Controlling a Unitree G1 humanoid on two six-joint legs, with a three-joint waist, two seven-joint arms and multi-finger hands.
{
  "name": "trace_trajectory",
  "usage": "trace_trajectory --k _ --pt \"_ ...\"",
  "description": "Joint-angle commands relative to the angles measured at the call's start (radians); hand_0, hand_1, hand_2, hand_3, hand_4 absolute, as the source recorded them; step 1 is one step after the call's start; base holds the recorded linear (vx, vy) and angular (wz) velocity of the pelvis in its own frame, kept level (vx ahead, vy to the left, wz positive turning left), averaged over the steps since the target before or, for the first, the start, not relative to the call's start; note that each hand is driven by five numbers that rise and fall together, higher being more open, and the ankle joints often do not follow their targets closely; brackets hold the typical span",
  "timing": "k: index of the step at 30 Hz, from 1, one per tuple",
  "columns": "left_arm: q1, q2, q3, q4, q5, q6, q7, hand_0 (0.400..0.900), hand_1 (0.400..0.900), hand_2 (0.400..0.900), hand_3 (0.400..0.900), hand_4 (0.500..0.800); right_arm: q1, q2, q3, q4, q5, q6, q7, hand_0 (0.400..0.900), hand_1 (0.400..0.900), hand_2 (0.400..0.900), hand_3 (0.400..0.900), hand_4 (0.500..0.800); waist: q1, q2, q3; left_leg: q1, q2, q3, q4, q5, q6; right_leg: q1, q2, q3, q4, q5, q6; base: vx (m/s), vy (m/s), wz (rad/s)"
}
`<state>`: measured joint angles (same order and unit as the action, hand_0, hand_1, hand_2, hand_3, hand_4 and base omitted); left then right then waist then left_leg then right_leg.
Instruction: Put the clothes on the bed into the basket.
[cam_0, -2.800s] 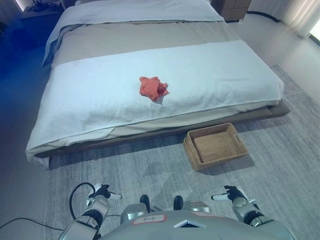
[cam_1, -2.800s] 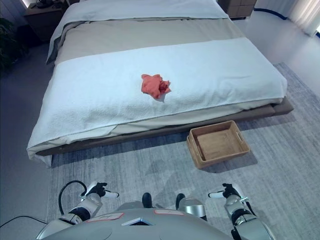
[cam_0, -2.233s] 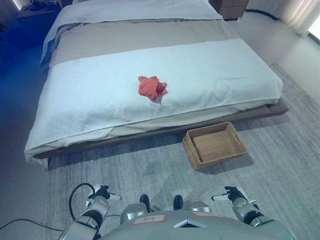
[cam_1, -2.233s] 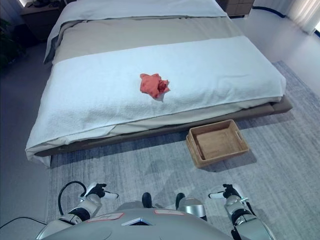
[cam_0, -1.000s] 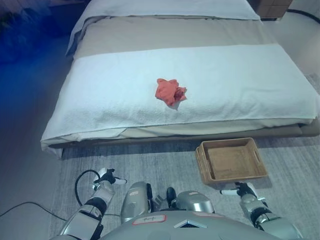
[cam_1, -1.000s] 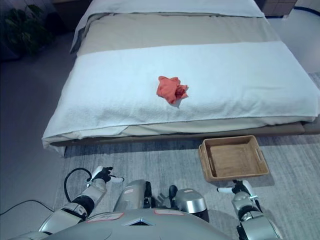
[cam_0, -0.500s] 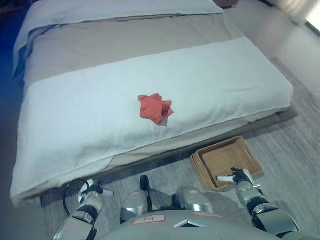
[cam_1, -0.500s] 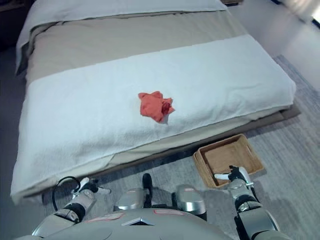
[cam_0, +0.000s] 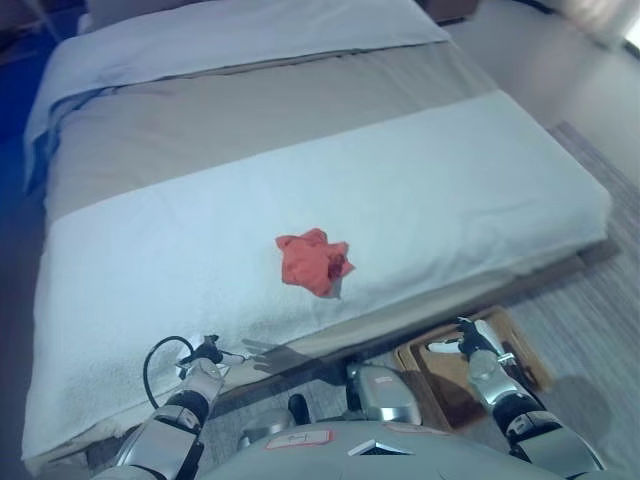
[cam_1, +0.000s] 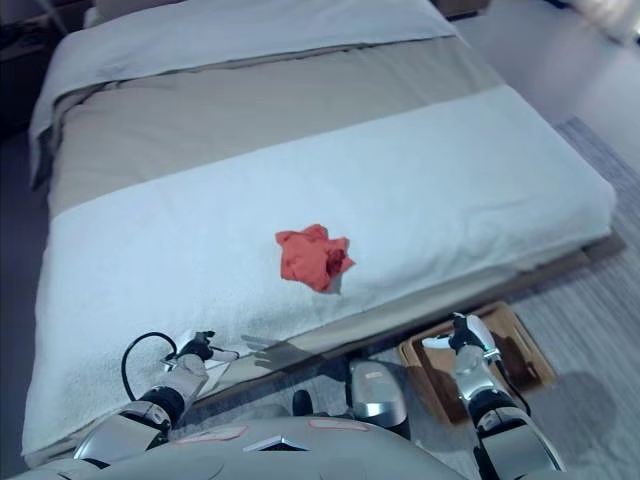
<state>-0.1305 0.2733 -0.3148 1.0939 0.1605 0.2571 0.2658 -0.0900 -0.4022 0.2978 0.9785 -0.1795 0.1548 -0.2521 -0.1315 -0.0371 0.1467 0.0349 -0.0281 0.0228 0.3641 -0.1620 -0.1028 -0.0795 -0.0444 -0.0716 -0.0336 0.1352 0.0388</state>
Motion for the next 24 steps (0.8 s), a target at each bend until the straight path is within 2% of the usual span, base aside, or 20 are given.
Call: trace_trajectory --k 1,2,4,5,7,8,10,11,13,15,20,24 --pt "-0.022 0.042 -0.017 -0.047 0.023 -0.002 0.061 0.900 0.900 0.900 0.900 0.800 -0.127 -0.132 0.055 -0.068 -0.073 -0.020 -0.077 0.900 0.900 0.900 0.900 0.800 0.028 0.036 0.049 -0.089 0.007 0.012 0.330 0.207 0.018 0.034 0.039 0.039 0.025 -0.035 -0.016 0.22 -0.222 -0.13" --pt "-0.017 0.043 -0.017 -0.040 0.016 0.000 0.067 0.900 0.900 0.900 0.900 0.800 -0.134 -0.137 0.058 -0.064 -0.072 -0.019 -0.083 0.900 0.900 0.900 0.900 0.800 0.037 0.028 0.048 -0.129 0.012 0.024 0.311 0.188 0.032 0.052 0.036 0.042 0.011 -0.038 -0.020 0.35 -0.288 -0.09" --pt "0.000 0.045 -0.009 -0.008 0.014 0.003 0.067 0.900 0.900 0.900 0.900 0.800 -0.140 -0.156 0.066 -0.078 -0.079 -0.025 -0.074 0.900 0.900 0.900 0.900 0.800 0.053 0.010 0.041 -0.122 0.071 0.068 0.041 0.172 0.060 0.081 0.013 0.041 -0.007 -0.049 -0.009 0.34 -0.121 0.02" --pt "0.005 0.043 -0.005 -0.001 0.014 0.003 0.065 0.900 0.900 0.900 0.900 0.800 -0.144 -0.166 0.070 -0.089 -0.086 -0.026 -0.066 0.900 0.900 0.900 0.900 0.800 0.056 0.016 0.036 -0.086 0.084 0.073 -0.102 0.173 0.063 0.088 0.011 0.040 -0.009 -0.065 -0.003 0.32 0.000 -0.04" --pt "0.020 0.033 0.008 0.037 0.014 -0.001 0.069 0.900 0.900 0.900 0.900 0.800 -0.158 -0.185 0.099 -0.151 -0.097 -0.044 -0.038 0.900 0.900 0.900 0.900 0.800 0.054 0.046 0.029 -0.092 0.101 0.050 -0.315 0.262 0.041 0.102 0.011 0.043 -0.015 -0.088 0.001 0.30 0.046 -0.06" --pt "0.026 0.032 0.016 0.066 0.024 -0.002 0.063 0.900 0.900 0.900 0.900 0.800 -0.162 -0.189 0.116 -0.190 -0.099 -0.055 -0.015 0.900 0.900 0.900 0.900 0.800 0.048 0.054 0.024 -0.067 0.106 0.070 -0.307 0.238 0.043 0.108 0.011 0.045 -0.012 -0.103 -0.003 0.27 0.047 -0.13" --pt "0.041 0.027 0.021 0.089 0.048 0.004 0.064 0.900 0.900 0.900 0.900 0.800 -0.167 -0.205 0.159 -0.295 -0.117 -0.081 0.011 0.900 0.900 0.900 0.900 0.800 0.042 0.082 0.029 -0.017 0.099 0.092 -0.365 0.252 0.035 0.107 0.019 0.048 -0.025 -0.102 -0.005 0.23 0.064 -0.10" --pt "0.041 0.026 0.021 0.089 0.048 0.003 0.064 0.900 0.900 0.900 0.900 0.800 -0.166 -0.206 0.159 -0.296 -0.117 -0.080 0.011 0.900 0.900 0.900 0.900 0.800 0.043 0.082 0.031 -0.012 0.099 0.093 -0.370 0.253 0.035 0.110 0.019 0.049 -0.026 -0.102 -0.005 0.20 0.099 -0.10" --pt "0.065 0.034 0.076 0.156 0.042 0.032 0.096 0.900 0.900 0.900 0.900 0.800 -0.179 -0.171 0.235 -0.286 -0.153 -0.088 0.037 0.900 0.900 0.900 0.900 0.800 0.054 0.102 0.027 0.018 0.089 0.103 -0.429 0.263 0.033 0.106 0.016 0.051 -0.046 -0.098 0.002 0.13 0.073 -0.06" --pt "0.074 0.045 0.097 0.172 0.036 0.039 0.113 0.900 0.900 0.900 0.900 0.800 -0.189 -0.149 0.275 -0.287 -0.171 -0.094 0.043 0.900 0.900 0.900 0.900 0.800 0.061 0.106 0.026 0.021 0.087 0.104 -0.447 0.269 0.032 0.101 0.013 0.050 -0.052 -0.095 0.005 0.07 0.020 0.05" --pt "0.026 0.064 0.099 0.183 -0.031 0.030 0.186 0.900 0.900 0.900 0.900 0.800 -0.299 -0.071 0.387 -0.273 -0.178 -0.107 0.002 0.900 0.900 0.900 0.900 0.800 0.076 0.123 0.054 -0.092 0.078 0.112 -0.451 0.265 0.034 -0.043 -0.001 0.050 -0.050 -0.065 0.022 -0.06 0.046 -0.02" --pt "0.022 0.071 0.103 0.194 -0.056 0.031 0.211 0.900 0.900 0.900 0.900 0.800 -0.346 -0.035 0.420 -0.279 -0.170 -0.109 -0.014 0.900 0.900 0.900 0.900 0.800 0.092 0.129 0.066 -0.154 0.075 0.111 -0.451 0.272 0.038 -0.111 -0.005 0.056 -0.044 -0.047 0.029 -0.04 0.058 -0.01"
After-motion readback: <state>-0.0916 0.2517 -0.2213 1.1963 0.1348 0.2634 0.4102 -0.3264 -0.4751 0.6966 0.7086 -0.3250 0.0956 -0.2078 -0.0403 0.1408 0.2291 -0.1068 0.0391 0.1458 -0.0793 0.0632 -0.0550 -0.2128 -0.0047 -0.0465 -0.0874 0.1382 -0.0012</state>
